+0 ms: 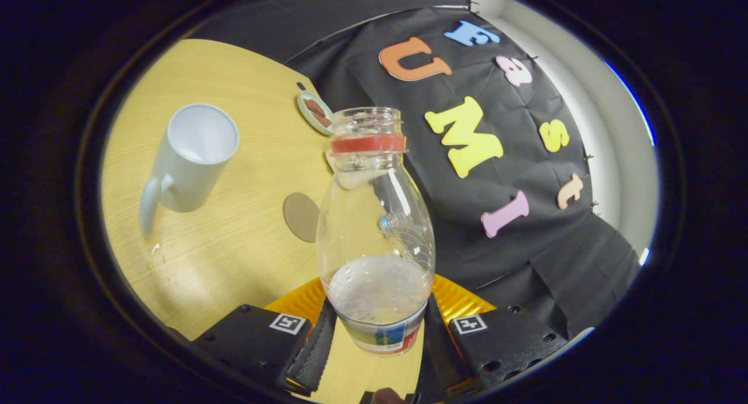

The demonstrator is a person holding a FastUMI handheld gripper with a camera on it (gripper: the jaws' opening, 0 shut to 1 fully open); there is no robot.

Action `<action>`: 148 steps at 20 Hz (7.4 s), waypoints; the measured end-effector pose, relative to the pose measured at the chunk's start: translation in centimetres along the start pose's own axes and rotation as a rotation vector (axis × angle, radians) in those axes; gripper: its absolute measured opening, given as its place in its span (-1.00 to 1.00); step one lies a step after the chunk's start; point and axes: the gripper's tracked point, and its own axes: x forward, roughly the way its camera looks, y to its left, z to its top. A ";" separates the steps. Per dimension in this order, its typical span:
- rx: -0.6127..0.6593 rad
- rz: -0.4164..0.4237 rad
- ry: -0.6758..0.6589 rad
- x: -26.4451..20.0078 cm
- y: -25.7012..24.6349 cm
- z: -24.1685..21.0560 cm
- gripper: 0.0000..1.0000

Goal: Take the bottle from table, then pour the juice into the cup, finally place the bottle on the coaster

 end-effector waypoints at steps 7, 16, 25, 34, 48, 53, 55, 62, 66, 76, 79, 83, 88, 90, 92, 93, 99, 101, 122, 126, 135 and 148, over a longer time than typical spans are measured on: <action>-0.202 -0.090 0.008 -0.3 -0.7 0.6 0.53; -0.439 -0.176 -0.039 -0.3 -1.2 3.2 0.52; -0.554 -0.219 -0.077 -0.9 -1.5 5.2 0.52; -0.584 -0.231 -0.101 -1.2 -1.9 6.2 0.52; -0.654 -0.289 -0.119 -1.6 -4.1 7.5 0.52; -0.682 -0.310 -0.115 -1.9 -4.9 7.7 0.52; -0.689 -0.320 -0.118 -2.1 -5.2 8.0 0.51; -0.721 -0.345 -0.114 -2.3 -6.2 8.6 0.52; -0.737 -0.357 -0.120 -2.5 -6.7 9.2 0.52; -0.789 -0.387 -0.133 -2.9 -7.3 10.3 0.51; -0.804 -0.397 -0.132 -3.1 -7.7 10.6 0.51; -0.825 -0.416 -0.141 -3.5 -8.2 11.3 0.51; -0.862 -0.432 -0.150 -3.7 -8.2 11.9 0.51; -0.876 -0.444 -0.155 -3.8 -8.4 12.2 0.51; -0.885 -0.451 -0.157 -3.8 -8.6 12.4 0.51; -0.888 -0.455 -0.154 -3.8 -8.7 12.4 0.51; -0.901 -0.472 -0.166 -4.4 -9.0 12.9 0.51; -0.898 -0.474 -0.173 -4.6 -9.0 13.0 0.51; -0.087 -0.089 -0.188 -6.1 -4.2 9.3 0.52; 0.275 0.055 -0.205 -7.1 -4.3 8.5 0.53; 0.890 0.226 -0.307 -4.3 -8.9 9.1 0.52; 1.044 0.405 -0.277 8.1 -5.5 12.5 0.53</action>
